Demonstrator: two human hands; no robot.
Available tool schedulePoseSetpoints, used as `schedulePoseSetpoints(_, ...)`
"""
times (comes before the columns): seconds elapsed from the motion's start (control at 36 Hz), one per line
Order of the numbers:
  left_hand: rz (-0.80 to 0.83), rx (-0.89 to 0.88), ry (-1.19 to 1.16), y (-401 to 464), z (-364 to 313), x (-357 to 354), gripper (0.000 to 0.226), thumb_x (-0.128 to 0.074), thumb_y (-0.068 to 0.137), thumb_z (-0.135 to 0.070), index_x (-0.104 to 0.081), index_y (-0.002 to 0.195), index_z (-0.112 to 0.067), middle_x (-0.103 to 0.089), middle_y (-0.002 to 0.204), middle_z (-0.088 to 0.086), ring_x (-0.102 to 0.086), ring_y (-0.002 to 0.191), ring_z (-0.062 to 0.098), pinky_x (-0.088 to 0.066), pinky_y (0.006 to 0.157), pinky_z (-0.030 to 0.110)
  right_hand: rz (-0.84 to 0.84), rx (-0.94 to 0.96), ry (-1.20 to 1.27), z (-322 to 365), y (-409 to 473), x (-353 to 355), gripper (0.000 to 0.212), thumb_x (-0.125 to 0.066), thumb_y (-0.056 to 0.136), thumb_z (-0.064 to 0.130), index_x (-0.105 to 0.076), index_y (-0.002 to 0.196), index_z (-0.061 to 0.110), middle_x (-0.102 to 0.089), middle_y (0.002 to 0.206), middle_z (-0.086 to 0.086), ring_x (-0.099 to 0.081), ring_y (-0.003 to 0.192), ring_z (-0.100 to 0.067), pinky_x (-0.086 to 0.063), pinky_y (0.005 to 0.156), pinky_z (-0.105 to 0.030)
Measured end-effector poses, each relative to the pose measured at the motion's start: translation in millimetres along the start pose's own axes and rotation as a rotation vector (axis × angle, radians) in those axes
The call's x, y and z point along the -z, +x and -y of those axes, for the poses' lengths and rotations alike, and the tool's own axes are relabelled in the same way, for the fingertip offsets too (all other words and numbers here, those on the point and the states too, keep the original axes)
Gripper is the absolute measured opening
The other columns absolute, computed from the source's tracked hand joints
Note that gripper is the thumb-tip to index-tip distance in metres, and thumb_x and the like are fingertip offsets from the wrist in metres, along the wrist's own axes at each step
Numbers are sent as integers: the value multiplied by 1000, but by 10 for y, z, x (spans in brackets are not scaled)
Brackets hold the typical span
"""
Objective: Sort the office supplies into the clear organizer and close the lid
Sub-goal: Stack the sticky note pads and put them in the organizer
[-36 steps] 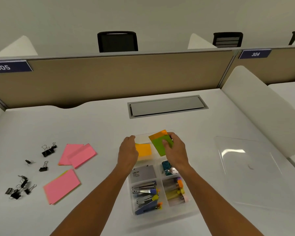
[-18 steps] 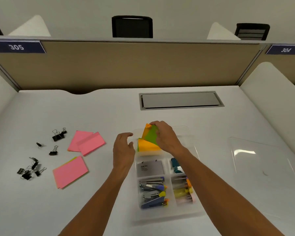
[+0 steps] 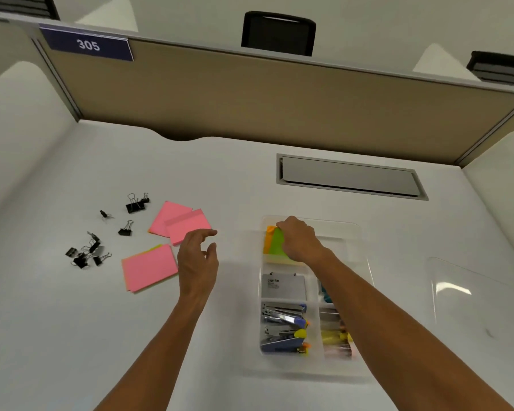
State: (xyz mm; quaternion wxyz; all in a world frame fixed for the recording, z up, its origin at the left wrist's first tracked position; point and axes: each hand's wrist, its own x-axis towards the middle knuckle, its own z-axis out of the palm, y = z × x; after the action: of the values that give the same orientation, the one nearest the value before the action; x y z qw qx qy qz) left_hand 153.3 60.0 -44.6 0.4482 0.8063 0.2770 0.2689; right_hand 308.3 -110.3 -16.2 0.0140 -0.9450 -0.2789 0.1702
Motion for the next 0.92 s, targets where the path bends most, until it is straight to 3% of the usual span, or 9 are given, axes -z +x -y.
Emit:
schedulePoseSetpoints(0.17,-13,-19,-13,-34,63,154,36,-60,84,7,-64,106,-22,-59,106,-12,-53,99,4,-44,69,14,-64,-17,-114,67,-78,-3,25,-48,89,-1,-58,112,3,-55,114,-16,-57,100,-31,-49,83,-37)
schedulePoseSetpoints(0.39,-36,11,13,-162,229,514,37,-62,83,9,-64,106,-21,-58,106,-7,-57,99,13,-48,71,21,-245,-22,26,217,-199,90,47,-53,84,3,-59,130,14,-53,125,-10,-49,111,-31,-47,87,-39)
schedulePoseSetpoints(0.56,-45,87,66,-231,399,865,34,-64,85,4,-65,111,-18,-58,110,-5,-57,101,17,-52,80,34,-363,48,185,463,-287,140,41,-53,89,4,-62,127,16,-57,124,-8,-50,113,-29,-47,88,-38)
schedulePoseSetpoints(0.78,-12,103,140,-219,631,1270,41,-69,82,1,-61,119,-16,-56,118,1,-56,107,21,-50,90,41,-332,140,290,886,-314,118,35,-55,94,14,-60,128,19,-56,123,-6,-49,116,-27,-47,95,-43)
schedulePoseSetpoints(0.92,55,150,176,-147,778,1464,47,-72,82,-3,-57,124,-18,-54,126,2,-51,118,24,-44,98,36,-283,188,299,1156,-264,39,37,-57,92,15,-60,129,19,-56,122,-7,-49,115,-28,-45,95,-44)
